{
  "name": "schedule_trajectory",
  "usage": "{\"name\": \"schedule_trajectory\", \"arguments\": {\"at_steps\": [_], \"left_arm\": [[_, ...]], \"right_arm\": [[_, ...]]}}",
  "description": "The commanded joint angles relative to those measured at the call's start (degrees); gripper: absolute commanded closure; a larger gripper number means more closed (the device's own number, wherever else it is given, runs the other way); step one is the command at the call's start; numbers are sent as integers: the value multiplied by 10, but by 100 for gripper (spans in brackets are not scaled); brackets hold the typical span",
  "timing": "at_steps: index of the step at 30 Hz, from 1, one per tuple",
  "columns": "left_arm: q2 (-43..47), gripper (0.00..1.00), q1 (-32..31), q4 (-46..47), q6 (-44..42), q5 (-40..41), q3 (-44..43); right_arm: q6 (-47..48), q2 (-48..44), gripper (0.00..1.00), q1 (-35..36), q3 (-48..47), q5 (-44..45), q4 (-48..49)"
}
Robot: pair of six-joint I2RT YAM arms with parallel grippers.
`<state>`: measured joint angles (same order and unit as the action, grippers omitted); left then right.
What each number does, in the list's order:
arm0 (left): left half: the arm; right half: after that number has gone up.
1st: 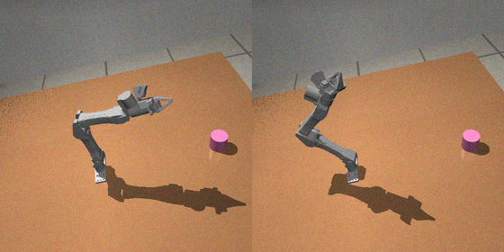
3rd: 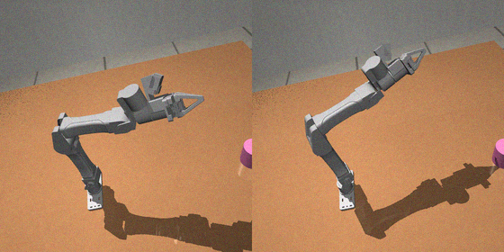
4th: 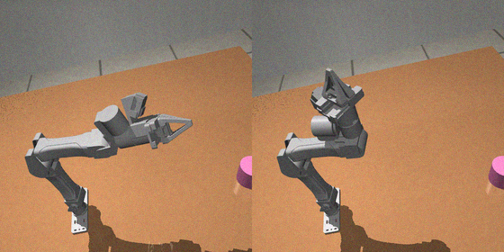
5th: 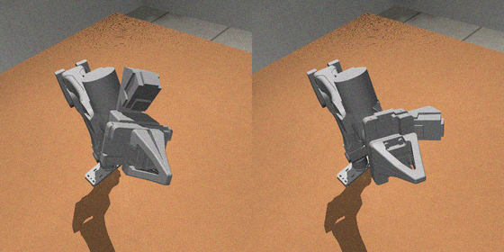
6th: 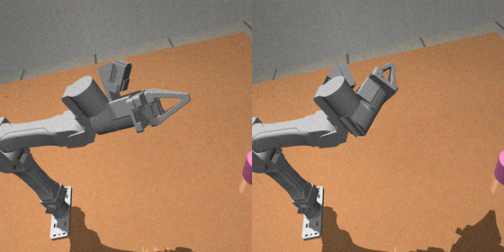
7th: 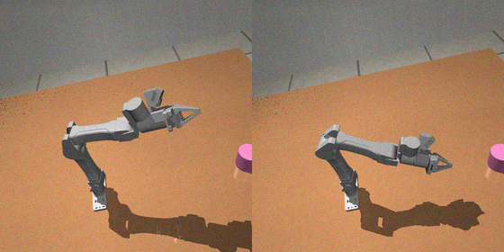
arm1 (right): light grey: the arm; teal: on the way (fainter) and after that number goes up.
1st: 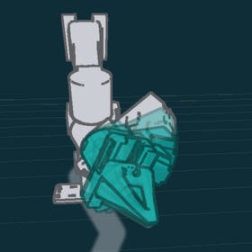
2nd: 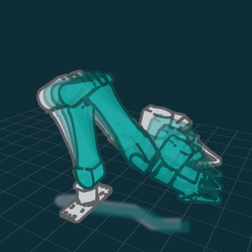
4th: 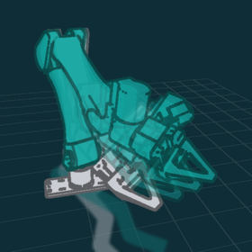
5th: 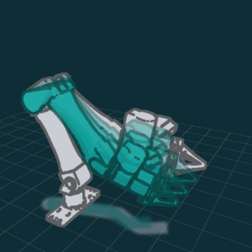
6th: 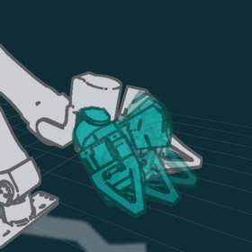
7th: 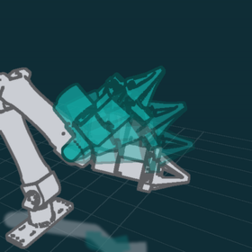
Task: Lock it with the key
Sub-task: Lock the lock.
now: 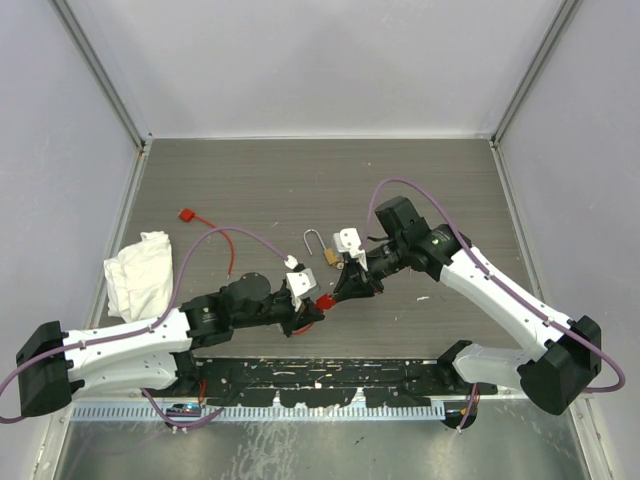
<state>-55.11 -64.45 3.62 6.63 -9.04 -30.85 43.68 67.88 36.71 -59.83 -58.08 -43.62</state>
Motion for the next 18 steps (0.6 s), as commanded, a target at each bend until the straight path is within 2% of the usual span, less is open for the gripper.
{"name": "schedule_trajectory", "arguments": {"at_steps": [1,3,6,7,10,13,18], "left_arm": [[21,100,-2,44,2,-4,-13],[23,100,-2,45,3,-3,-11],[25,100,-2,45,4,-2,-9],[26,100,-2,45,4,-1,-9],[26,100,-2,47,8,0,-6],[24,100,-1,52,18,-3,1],[16,100,19,75,53,-48,20]], "right_arm": [[13,-1,79,7,-6,7,9],[19,-1,84,9,-7,7,5],[32,0,97,14,-10,9,-5],[40,0,99,15,-12,10,-10],[78,0,99,21,-19,14,-35],[163,5,99,30,-26,13,-85],[195,10,99,50,-37,59,-95]]}}
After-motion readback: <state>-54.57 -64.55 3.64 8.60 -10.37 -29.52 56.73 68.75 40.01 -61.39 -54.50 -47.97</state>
